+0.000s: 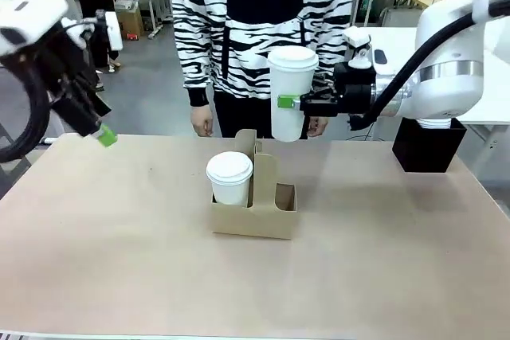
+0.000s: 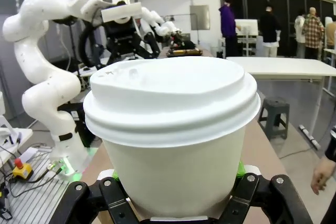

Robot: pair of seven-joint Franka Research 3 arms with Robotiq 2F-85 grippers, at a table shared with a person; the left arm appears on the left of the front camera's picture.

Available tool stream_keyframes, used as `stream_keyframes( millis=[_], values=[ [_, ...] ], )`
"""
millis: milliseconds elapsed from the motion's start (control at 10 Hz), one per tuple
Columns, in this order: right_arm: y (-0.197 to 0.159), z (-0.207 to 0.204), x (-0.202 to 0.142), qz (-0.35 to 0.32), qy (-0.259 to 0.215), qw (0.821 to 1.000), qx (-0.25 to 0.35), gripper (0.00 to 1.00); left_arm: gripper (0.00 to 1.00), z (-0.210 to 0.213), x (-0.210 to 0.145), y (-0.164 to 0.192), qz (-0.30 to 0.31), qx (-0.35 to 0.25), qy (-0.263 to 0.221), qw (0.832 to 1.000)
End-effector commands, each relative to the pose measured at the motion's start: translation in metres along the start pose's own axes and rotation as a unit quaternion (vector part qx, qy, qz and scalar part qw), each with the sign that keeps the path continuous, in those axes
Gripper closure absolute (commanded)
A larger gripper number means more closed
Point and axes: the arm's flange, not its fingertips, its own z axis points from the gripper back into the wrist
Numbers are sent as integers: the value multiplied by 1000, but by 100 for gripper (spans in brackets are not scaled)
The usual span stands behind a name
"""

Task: Pour a drink into a cup and package it in a carrier.
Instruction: Insert the held 600 ml Paper Cup into the Cup Carrier.

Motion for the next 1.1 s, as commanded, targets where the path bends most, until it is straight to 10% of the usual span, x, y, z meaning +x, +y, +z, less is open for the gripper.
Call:
stream_keyframes(
  millis=[0,1000],
  values=[
    [-4,-3,-12,13,-2,999,40,20,0,-12,-32,-9,-78,12,-59,995],
    [7,-13,-95,-27,-6,987,158,20,0,-12,-42,1,-63,26,-52,996]
  ],
)
